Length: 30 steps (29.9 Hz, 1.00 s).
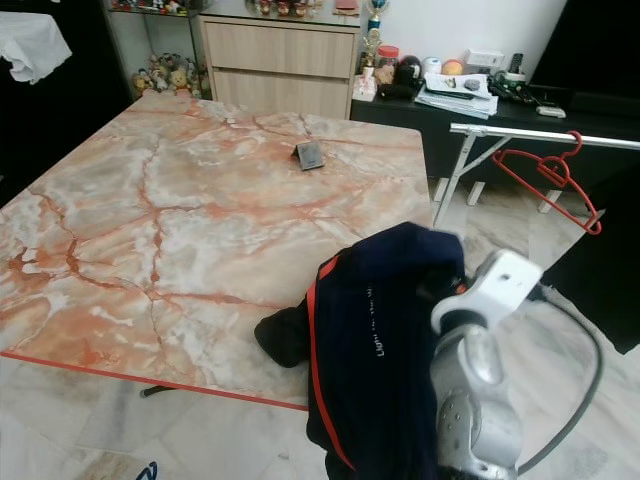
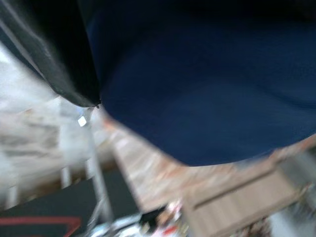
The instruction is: Hang hanger
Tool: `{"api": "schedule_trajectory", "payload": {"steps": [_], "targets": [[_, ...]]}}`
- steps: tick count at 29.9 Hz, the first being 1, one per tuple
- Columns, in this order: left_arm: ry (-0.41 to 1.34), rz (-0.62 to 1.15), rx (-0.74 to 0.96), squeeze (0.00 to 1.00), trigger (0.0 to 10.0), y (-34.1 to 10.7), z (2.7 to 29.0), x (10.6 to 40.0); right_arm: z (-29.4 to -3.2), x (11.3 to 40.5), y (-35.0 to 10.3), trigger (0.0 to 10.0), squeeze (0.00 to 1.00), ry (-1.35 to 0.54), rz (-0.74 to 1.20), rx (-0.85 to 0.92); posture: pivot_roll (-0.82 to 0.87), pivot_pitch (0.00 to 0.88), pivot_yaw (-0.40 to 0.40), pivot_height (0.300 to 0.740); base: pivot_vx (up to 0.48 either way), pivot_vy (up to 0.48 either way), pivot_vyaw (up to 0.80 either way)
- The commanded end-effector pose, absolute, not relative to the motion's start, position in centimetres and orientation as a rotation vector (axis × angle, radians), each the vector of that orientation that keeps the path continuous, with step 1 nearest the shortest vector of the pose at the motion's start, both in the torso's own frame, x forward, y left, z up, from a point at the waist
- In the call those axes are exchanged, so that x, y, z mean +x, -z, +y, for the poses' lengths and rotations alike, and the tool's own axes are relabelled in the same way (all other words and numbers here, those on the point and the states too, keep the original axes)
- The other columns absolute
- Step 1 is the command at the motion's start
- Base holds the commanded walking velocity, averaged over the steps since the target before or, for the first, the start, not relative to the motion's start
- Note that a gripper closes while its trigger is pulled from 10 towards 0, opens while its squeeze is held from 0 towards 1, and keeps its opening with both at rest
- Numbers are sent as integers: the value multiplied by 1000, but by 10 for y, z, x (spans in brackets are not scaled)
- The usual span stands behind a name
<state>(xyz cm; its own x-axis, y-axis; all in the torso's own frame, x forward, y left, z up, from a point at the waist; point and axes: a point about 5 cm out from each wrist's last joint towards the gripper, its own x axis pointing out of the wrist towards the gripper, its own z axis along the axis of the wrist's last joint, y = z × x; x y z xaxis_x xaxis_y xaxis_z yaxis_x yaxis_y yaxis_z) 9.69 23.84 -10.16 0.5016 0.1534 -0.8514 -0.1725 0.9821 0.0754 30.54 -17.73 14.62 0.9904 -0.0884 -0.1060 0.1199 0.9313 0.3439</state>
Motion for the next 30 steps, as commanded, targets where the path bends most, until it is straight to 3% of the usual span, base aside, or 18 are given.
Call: {"api": "schedule_trajectory", "payload": {"steps": [1,4,7,11,17,21,26,30], "targets": [[-189,1065,-13,0,10000,104,238,90,-168,307,-150,10000,0,48,92,331,-46,82,-36,740,0,0,0],[-187,1065,-6,0,10000,103,240,90,-163,308,-151,10000,0,-1,99,290,-47,81,-35,740,0,0,0],[-185,1055,-6,0,10000,103,240,94,-157,308,-150,10000,0,-106,117,94,-45,82,-36,740,0,0,0],[-183,1043,-8,0,10000,102,239,100,-151,307,-153,10000,0,-201,112,47,-45,84,-38,740,0,0,0],[-183,1037,-8,0,10000,101,238,105,-152,304,-162,10000,0,-203,61,7,-48,90,-38,740,0,0,0],[-186,1038,-9,0,10000,100,238,106,-162,297,-161,10000,0,-133,49,-129,-49,97,-41,740,0,0,0],[-188,1032,-11,0,10000,100,238,109,-174,288,-158,10000,0,-6,38,-76,-51,97,-44,740,0,0,0],[-183,1020,-11,0,10000,99,236,113,-168,277,-149,10000,0,-38,84,6,-47,98,-46,740,0,0,0]]}}
